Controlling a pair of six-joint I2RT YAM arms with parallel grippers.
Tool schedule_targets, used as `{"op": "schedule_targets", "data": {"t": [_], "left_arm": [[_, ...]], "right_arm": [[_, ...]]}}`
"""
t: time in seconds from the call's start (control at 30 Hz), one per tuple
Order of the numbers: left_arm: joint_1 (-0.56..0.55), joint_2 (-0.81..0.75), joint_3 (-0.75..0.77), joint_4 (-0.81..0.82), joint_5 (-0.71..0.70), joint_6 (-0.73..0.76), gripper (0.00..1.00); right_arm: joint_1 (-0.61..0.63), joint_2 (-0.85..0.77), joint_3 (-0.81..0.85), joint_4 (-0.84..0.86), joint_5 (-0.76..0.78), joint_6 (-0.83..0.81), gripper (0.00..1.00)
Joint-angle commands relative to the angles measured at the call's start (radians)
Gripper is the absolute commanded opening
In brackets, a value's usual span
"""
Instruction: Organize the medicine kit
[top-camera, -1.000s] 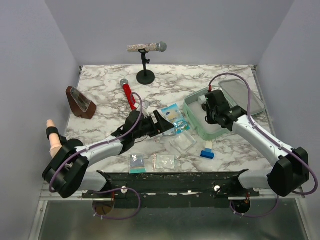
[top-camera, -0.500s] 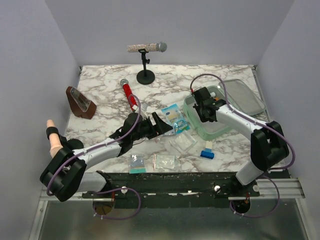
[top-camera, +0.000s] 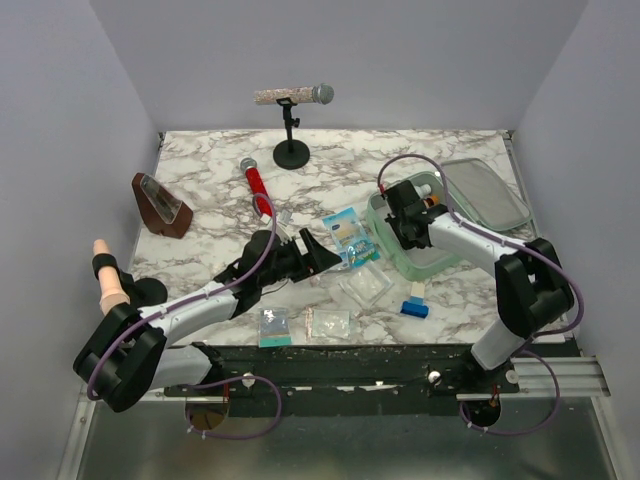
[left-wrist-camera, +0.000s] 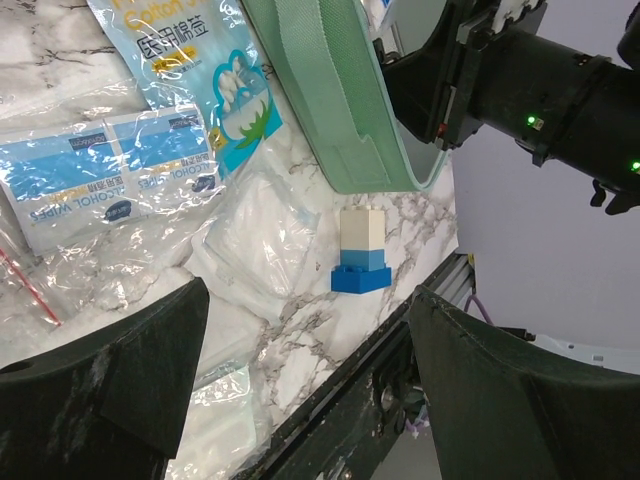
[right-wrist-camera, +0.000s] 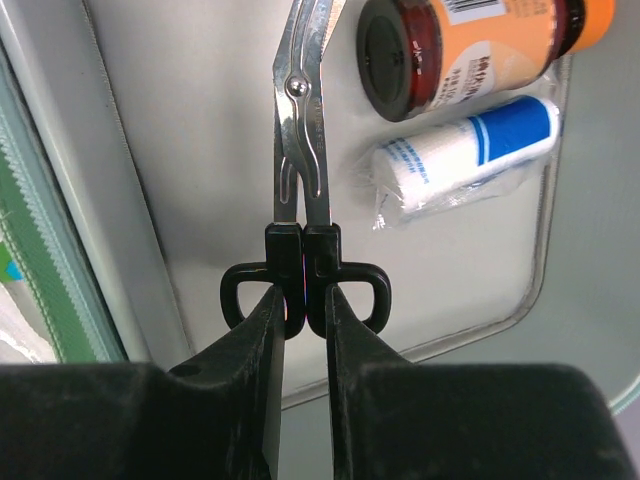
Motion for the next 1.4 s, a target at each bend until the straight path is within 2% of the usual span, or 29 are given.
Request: {"op": "schedule_targets", "data": {"t": [0.0, 0.27, 0.37, 0.57, 0.7, 0.9, 1.13, 1.2, 1.23, 1.37], "left_arm": [[0.007, -0.014, -0.017, -0.016, -0.026, 0.011, 0.88], [0.008, 0.002, -0.011, -0.029, -0.026, 0.021, 0.89], [0.01, 0.005, -0.012, -0.031, -0.027, 0.021, 0.89], [0.013, 0.021, -0.008, -0.028, -0.021, 0.022, 0.89], [0.011, 0.031, -0.005, -0.028, -0.015, 0.021, 0.89], [0.011, 0.03, -0.005, -0.031, -0.017, 0.019, 0.89], [0.011, 0.025, 0.003, -0.054, -0.026, 0.025, 0.89], [0.01, 0.027, 0.005, -0.063, -0.032, 0.031, 0.89], [0.01, 0.028, 0.009, -0.068, -0.04, 0.036, 0.89], [-0.01, 0.073, 0.072, -0.161, -0.059, 0.102, 0.89]], "right_arm": [[-0.001, 0.046, -0.002, 0.027, -0.003, 0.01, 0.04], [-0.001, 0.097, 0.036, 0.024, 0.001, 0.032, 0.13], [-0.001, 0.101, 0.04, 0.022, 0.006, 0.04, 0.23], [-0.001, 0.072, 0.058, 0.015, 0.011, 0.057, 0.36], [-0.001, 0.063, 0.082, -0.002, 0.008, 0.066, 0.41], [-0.001, 0.035, 0.086, -0.012, 0.026, 0.076, 0.43], [0.0, -0.136, 0.075, -0.027, 0.041, 0.155, 0.43], [0.009, -0.214, 0.058, -0.027, -0.027, 0.167, 0.45], [0.015, -0.241, 0.044, -0.021, -0.081, 0.17, 0.49], [0.092, -0.333, -0.032, -0.015, -0.176, 0.208, 0.52]]}}
